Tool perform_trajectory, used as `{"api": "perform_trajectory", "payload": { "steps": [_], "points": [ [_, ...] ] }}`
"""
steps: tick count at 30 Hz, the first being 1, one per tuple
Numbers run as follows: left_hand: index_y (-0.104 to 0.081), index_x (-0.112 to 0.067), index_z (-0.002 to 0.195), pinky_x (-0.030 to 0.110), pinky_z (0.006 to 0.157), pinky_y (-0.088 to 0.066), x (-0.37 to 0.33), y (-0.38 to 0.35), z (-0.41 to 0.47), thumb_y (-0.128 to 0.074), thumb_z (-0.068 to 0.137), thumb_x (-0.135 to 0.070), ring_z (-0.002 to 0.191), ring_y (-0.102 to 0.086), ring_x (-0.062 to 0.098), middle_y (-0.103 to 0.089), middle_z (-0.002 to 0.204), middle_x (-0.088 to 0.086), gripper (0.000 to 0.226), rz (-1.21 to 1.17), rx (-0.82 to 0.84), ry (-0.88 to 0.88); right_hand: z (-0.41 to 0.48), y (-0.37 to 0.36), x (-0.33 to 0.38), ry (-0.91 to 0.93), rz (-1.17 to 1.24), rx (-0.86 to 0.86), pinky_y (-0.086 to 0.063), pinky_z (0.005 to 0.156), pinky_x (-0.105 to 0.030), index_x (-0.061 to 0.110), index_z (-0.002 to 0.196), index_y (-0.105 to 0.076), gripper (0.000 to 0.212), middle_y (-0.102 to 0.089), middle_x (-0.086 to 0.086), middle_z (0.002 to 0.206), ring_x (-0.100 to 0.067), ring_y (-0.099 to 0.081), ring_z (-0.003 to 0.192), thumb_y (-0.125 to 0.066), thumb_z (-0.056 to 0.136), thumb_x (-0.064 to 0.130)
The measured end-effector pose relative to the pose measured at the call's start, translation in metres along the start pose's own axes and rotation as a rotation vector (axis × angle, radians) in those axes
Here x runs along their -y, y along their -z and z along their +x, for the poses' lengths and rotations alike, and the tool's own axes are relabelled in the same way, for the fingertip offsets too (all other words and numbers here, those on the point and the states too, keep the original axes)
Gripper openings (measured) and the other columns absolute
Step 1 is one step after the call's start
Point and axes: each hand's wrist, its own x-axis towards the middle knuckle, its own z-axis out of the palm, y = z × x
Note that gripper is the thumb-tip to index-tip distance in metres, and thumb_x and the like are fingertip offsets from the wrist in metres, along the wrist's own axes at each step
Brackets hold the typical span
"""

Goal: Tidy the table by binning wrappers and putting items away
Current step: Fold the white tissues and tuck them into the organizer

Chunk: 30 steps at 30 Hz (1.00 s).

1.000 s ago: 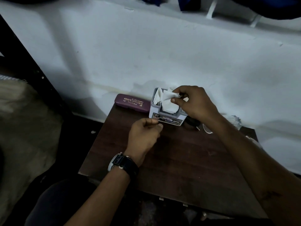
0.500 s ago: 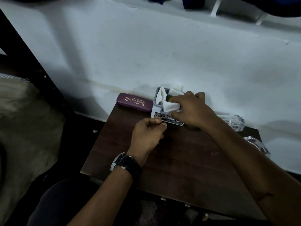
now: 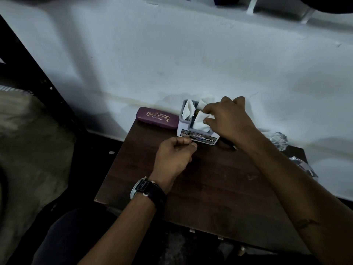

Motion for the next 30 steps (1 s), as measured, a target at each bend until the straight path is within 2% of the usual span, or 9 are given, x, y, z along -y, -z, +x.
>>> {"api": "perform_trajectory", "payload": {
  "steps": [7, 10, 13, 16, 19, 22, 25, 27, 30],
  "points": [
    [-0.071, -0.024, 0.104, 0.016, 0.056, -0.049, 0.001, 0.001, 0.0, -0.075, 0.092, -0.03, 0.088, -0.076, 0.015, -0.08, 0.099, -0.005, 0.015, 0.052, 0.012, 0.013, 0.0, 0.01, -0.007, -0.038, 0.161, -0.065, -0.024, 0.097, -0.04, 0.028, 0.116, -0.07, 0.024, -0.072, 0.0, 0.102, -0.022, -0.052, 0.112, -0.068, 0.093, 0.032],
    [-0.071, -0.024, 0.102, 0.016, 0.058, -0.05, 0.002, -0.001, 0.001, -0.076, 0.09, -0.029, 0.084, -0.075, 0.011, -0.08, 0.098, -0.004, 0.014, 0.052, -0.005, -0.006, 0.005, 0.017, -0.005, -0.008, 0.168, 0.008, -0.027, 0.095, -0.036, 0.029, 0.114, -0.071, 0.024, -0.074, 0.002, 0.105, -0.022, -0.058, 0.112, -0.07, 0.091, 0.031],
    [-0.069, -0.024, 0.105, 0.024, 0.079, -0.057, 0.004, -0.008, 0.003, -0.076, 0.09, -0.02, 0.094, -0.073, 0.007, -0.078, 0.101, -0.006, 0.017, 0.029, 0.037, -0.062, 0.006, 0.027, -0.005, -0.035, 0.345, 0.05, -0.051, 0.092, -0.04, 0.028, 0.108, -0.073, 0.021, -0.074, -0.001, 0.1, -0.023, -0.066, 0.099, -0.073, 0.088, 0.025],
    [-0.067, -0.023, 0.111, 0.035, 0.095, -0.058, 0.0, -0.03, 0.009, -0.069, 0.091, -0.006, 0.105, -0.07, 0.008, -0.074, 0.113, -0.009, 0.026, 0.057, 0.137, -0.107, 0.007, 0.031, -0.006, -0.047, 0.307, 0.084, -0.055, 0.085, -0.042, 0.025, 0.11, -0.074, 0.024, -0.072, -0.002, 0.106, -0.022, -0.067, 0.099, -0.074, 0.086, 0.022],
    [-0.072, -0.023, 0.105, 0.044, 0.091, -0.061, -0.007, -0.049, 0.022, -0.061, 0.089, -0.003, 0.101, -0.071, 0.02, -0.072, 0.104, -0.011, 0.028, 0.178, 0.143, -0.179, 0.01, 0.025, -0.008, -0.069, 0.284, 0.141, -0.057, 0.083, -0.042, 0.031, 0.107, -0.073, 0.024, -0.072, 0.001, 0.105, -0.021, -0.069, 0.096, -0.074, 0.083, 0.026],
    [-0.074, -0.029, 0.089, 0.044, 0.086, -0.062, -0.006, -0.05, 0.03, -0.055, 0.081, -0.008, 0.092, -0.073, 0.015, -0.075, 0.095, -0.014, 0.029, 0.292, 0.045, -0.258, 0.009, 0.019, -0.011, -0.073, 0.275, 0.158, -0.057, 0.085, -0.042, 0.033, 0.111, -0.072, 0.029, -0.071, 0.001, 0.11, -0.022, -0.068, 0.099, -0.074, 0.083, 0.028],
    [-0.078, -0.023, 0.093, 0.033, 0.084, -0.06, -0.005, -0.046, 0.025, -0.057, 0.081, -0.004, 0.085, -0.071, 0.01, -0.075, 0.09, -0.015, 0.031, 0.403, 0.012, -0.338, 0.009, 0.015, -0.014, -0.065, 0.285, 0.155, -0.056, 0.086, -0.042, 0.032, 0.114, -0.072, 0.03, -0.071, -0.001, 0.112, -0.023, -0.068, 0.1, -0.074, 0.084, 0.027],
    [-0.079, -0.023, 0.094, 0.03, 0.081, -0.057, -0.009, -0.046, 0.018, -0.058, 0.08, -0.003, 0.09, -0.071, 0.013, -0.077, 0.095, -0.011, 0.031, 0.532, -0.02, -0.423, 0.01, 0.013, -0.015, -0.06, 0.288, 0.151, -0.056, 0.086, -0.041, 0.032, 0.115, -0.072, 0.031, -0.07, 0.0, 0.113, -0.023, -0.067, 0.102, -0.073, 0.085, 0.027],
    [-0.076, -0.028, 0.086, 0.027, 0.065, -0.045, -0.012, -0.045, 0.006, -0.06, 0.078, -0.014, 0.086, -0.07, 0.021, -0.076, 0.092, -0.007, 0.023, 0.814, -0.195, -0.547, 0.009, 0.014, -0.017, -0.066, 0.294, 0.134, -0.055, 0.089, -0.042, 0.03, 0.117, -0.071, 0.031, -0.07, 0.001, 0.117, -0.022, -0.066, 0.106, -0.073, 0.086, 0.026]
  ]
}}
